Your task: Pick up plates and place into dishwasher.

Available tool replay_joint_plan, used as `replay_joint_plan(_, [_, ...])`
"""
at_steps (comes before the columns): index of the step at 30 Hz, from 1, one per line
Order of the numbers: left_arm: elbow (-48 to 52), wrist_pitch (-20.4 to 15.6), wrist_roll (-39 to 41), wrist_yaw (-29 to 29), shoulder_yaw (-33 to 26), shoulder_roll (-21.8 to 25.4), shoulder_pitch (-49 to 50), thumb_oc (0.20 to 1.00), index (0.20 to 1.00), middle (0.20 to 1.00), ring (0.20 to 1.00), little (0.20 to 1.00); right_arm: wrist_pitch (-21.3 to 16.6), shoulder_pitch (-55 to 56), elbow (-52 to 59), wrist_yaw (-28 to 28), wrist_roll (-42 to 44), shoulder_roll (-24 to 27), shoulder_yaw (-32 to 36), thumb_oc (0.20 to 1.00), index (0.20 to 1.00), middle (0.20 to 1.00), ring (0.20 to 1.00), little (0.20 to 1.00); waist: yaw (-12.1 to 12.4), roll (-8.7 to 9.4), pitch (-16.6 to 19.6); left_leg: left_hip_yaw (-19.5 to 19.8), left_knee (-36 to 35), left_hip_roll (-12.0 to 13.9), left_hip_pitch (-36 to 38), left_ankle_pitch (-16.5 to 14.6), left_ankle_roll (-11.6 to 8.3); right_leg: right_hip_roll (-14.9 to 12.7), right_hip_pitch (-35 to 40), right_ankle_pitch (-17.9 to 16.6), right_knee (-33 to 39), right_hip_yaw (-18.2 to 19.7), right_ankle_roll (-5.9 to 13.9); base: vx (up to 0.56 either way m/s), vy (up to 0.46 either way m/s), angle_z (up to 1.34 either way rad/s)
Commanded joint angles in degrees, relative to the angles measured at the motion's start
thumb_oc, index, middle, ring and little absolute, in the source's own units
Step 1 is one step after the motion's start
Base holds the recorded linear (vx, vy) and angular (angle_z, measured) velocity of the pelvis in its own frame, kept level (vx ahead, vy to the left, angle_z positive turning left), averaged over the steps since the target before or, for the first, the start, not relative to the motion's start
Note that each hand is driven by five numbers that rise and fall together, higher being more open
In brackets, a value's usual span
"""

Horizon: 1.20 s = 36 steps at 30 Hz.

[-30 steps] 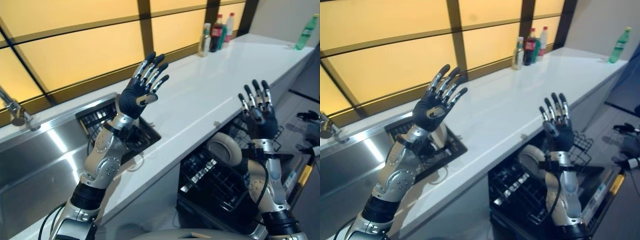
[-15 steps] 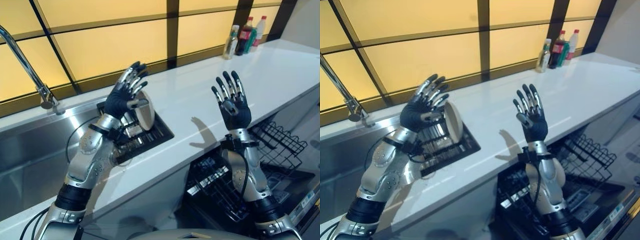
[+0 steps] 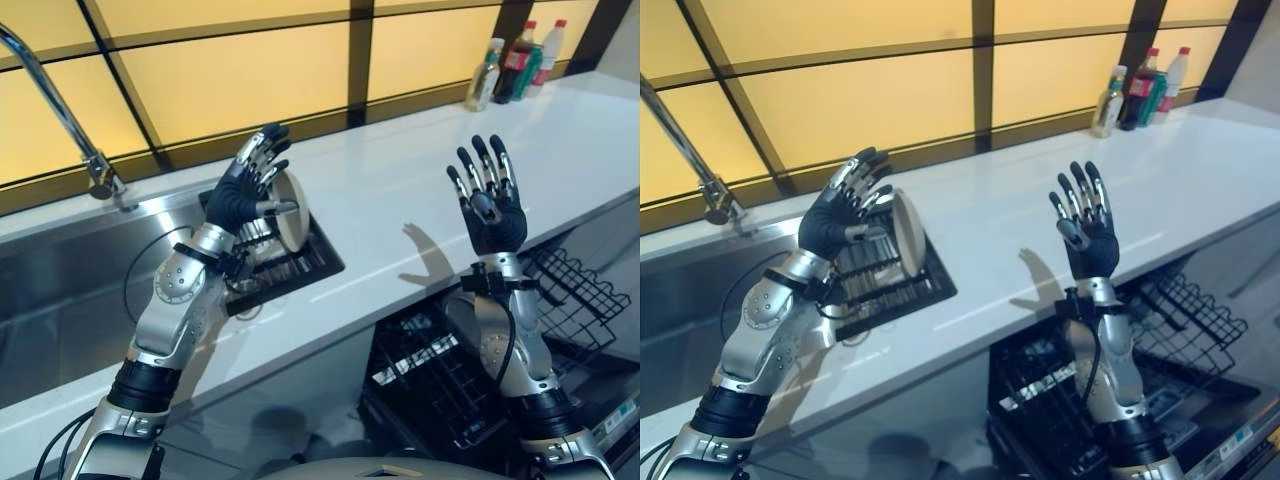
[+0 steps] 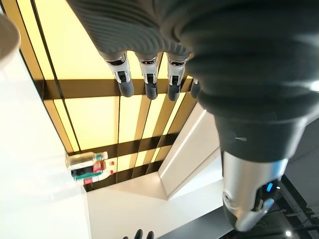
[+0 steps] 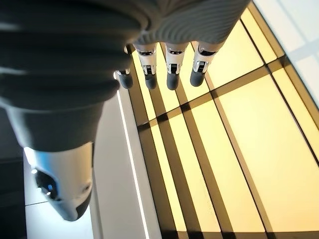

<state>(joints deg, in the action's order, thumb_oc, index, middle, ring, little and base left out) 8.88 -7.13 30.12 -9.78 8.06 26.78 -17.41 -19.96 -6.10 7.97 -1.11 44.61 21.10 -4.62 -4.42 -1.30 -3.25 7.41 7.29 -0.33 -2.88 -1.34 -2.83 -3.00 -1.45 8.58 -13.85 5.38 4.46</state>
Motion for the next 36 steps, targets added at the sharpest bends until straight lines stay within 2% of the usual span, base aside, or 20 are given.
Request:
replay_joint_plan(1, [-0.38, -4.52, -4.91, 0.23, 0.37, 2.28, -3.67, 1.000, 1.000, 1.000, 1.000, 1.000, -3.15, 0.85, 4.69, -0.03, -0.73, 0.41, 0.93, 1.000, 1.000, 1.000, 1.000, 1.000, -1.50, 1.33, 1.98, -7.10, -0.02, -1.97, 1.65, -4.18, 4.27, 1.17, -1.04, -6.05, 4.47, -1.11, 0.94, 0.05, 0.044, 0.68])
replay_joint_plan(3, [-1.67, -6.74, -12.67, 2.44, 1.46, 4.60, -4.85, 1.000, 1.000, 1.000, 1.000, 1.000, -2.78, 0.54, 3.99, -0.50, 0.50, 0.86, 0.80, 1.000, 1.000, 1.000, 1.000, 1.000, -1.88, 1.01, 2.16, -7.21, -1.53, -1.60, 2.58, -3.74, 4.36, 1.11, -0.94, -5.63, 4.27, -1.64, 0.87, 0.07, 0.052, 0.38])
replay_joint_plan(5, [-2.73, -7.16, -17.14, 3.54, 1.33, 7.81, -5.98, 1.000, 1.000, 1.000, 1.000, 1.000, -1.95, 0.99, 3.97, -1.18, 1.29, 1.31, 1.06, 1.000, 1.000, 1.000, 1.000, 1.000, -2.23, 0.75, 2.36, -7.75, -2.24, -1.62, 3.20, -3.63, 4.42, 0.89, -0.90, -5.64, 4.55, -1.52, 1.11, 0.08, 0.048, 0.05])
replay_joint_plan(10, [-8.65, -11.47, -33.54, 7.61, 0.59, 18.93, -9.77, 1.000, 1.000, 1.000, 1.000, 1.000, 1.24, 1.89, 3.87, -2.04, 2.45, 2.68, 2.11, 1.000, 1.000, 1.000, 1.000, 1.000, -3.35, -0.18, 2.54, -10.15, -1.80, -1.66, 3.81, -4.29, 4.49, 0.70, -1.27, -6.19, 4.70, -0.23, 1.87, 0.08, 0.045, -0.03])
replay_joint_plan(11, [-11.17, -12.55, -32.89, 9.75, 1.31, 25.44, -11.77, 1.000, 1.000, 1.000, 1.000, 1.000, 2.19, 2.48, 4.14, -2.21, 3.44, 4.04, 2.93, 1.000, 1.000, 1.000, 1.000, 1.000, -3.80, -0.54, 2.66, -10.57, -1.86, -1.77, 3.83, -4.29, 4.56, 0.61, -1.35, -6.60, 4.93, 0.12, 2.18, 0.09, 0.047, -0.19])
replay_joint_plan(12, [-12.92, -13.76, -35.07, 10.26, 0.85, 28.78, -13.21, 1.000, 1.000, 1.000, 1.000, 1.000, 2.88, 3.06, 4.56, -2.26, 3.96, 4.59, 3.54, 1.000, 1.000, 1.000, 1.000, 1.000, -4.05, -0.78, 2.62, -10.88, -1.90, -1.77, 3.81, -4.30, 4.59, 0.53, -1.51, -6.82, 4.93, 0.35, 2.34, 0.08, 0.046, -0.21])
replay_joint_plan(15, [-14.99, -14.31, -41.55, 13.47, 2.82, 35.68, -16.35, 1.000, 1.000, 1.000, 1.000, 1.000, 3.90, 3.97, 5.39, -2.55, 4.87, 5.35, 4.37, 1.000, 1.000, 1.000, 1.000, 1.000, -4.65, -1.35, 2.19, -11.40, -1.91, -1.84, 3.77, -4.31, 4.64, 0.38, -1.94, -7.37, 4.76, 0.74, 2.78, 0.04, 0.043, -0.09])
replay_joint_plan(16, [-15.81, -13.93, -46.41, 14.66, 4.64, 38.56, -18.41, 1.000, 1.000, 1.000, 1.000, 1.000, 3.93, 3.98, 5.22, -2.50, 5.30, 6.08, 4.37, 1.000, 1.000, 1.000, 1.000, 1.000, -4.90, -1.68, 1.90, -11.49, -1.93, -1.87, 3.74, -4.32, 4.64, 0.33, -2.11, -7.38, 4.65, 0.81, 2.88, 0.02, 0.033, -0.02])
replay_joint_plan(18, [-17.16, -14.11, -49.40, 16.17, 9.39, 42.85, -22.42, 1.000, 1.000, 1.000, 1.000, 1.000, 3.68, 3.91, 4.76, -2.83, 6.14, 7.25, 4.19, 1.000, 1.000, 1.000, 1.000, 1.000, -5.20, -2.03, 1.58, -11.80, -1.98, -1.86, 3.72, -4.29, 4.66, 0.14, -2.40, -7.70, 4.33, 0.71, 3.18, 0.03, 0.028, 0.00])
replay_joint_plan(22, [-15.62, -12.13, -57.13, 17.75, 17.45, 46.58, -28.86, 1.000, 1.000, 1.000, 1.000, 1.000, 2.77, 3.76, 3.59, -2.94, 6.96, 9.02, 3.40, 1.000, 1.000, 1.000, 1.000, 1.000, -5.17, -2.12, 1.04, -11.73, -1.71, -1.92, 3.63, -4.32, 4.64, -0.16, -2.43, -7.41, 3.72, 0.15, 3.33, 0.06, 0.010, 0.01])
replay_joint_plan(26, [-15.48, -10.93, -63.49, 20.72, 22.97, 46.97, -32.40, 1.000, 1.000, 1.000, 1.000, 1.000, 1.41, 3.39, 2.67, -2.31, 7.33, 9.99, 2.18, 1.000, 1.000, 1.000, 1.000, 1.000, -5.01, -1.71, 0.49, -11.57, -1.45, -1.79, 3.32, -4.30, 4.63, -0.28, -2.63, -6.99, 3.34, -0.41, 3.31, 0.05, -0.011, 0.01])
replay_joint_plan(30, [-15.19, -9.93, -65.46, 22.15, 24.70, 45.94, -32.21, 1.000, 1.000, 1.000, 1.000, 1.000, 0.93, 3.09, 2.60, -1.49, 6.97, 10.35, 1.31, 1.000, 1.000, 1.000, 1.000, 1.000, -5.05, -1.31, -0.42, -11.67, -0.99, -1.54, 2.96, -4.35, 4.62, -0.15, -3.28, -6.61, 2.49, -0.49, 3.25, 0.03, -0.002, 0.04])
replay_joint_plan(36, [-14.34, -9.26, -67.50, 21.30, 23.68, 45.33, -29.23, 1.000, 1.000, 1.000, 1.000, 1.000, 2.53, 4.45, 2.48, -3.15, 7.91, 10.71, 1.68, 1.000, 1.000, 1.000, 1.000, 1.000, -5.58, -0.88, -1.48, -12.43, 0.38, -1.16, 2.33, -4.48, 4.53, 0.11, -3.73, -6.04, 2.02, -0.04, 3.11, 0.05, 0.002, 0.01])
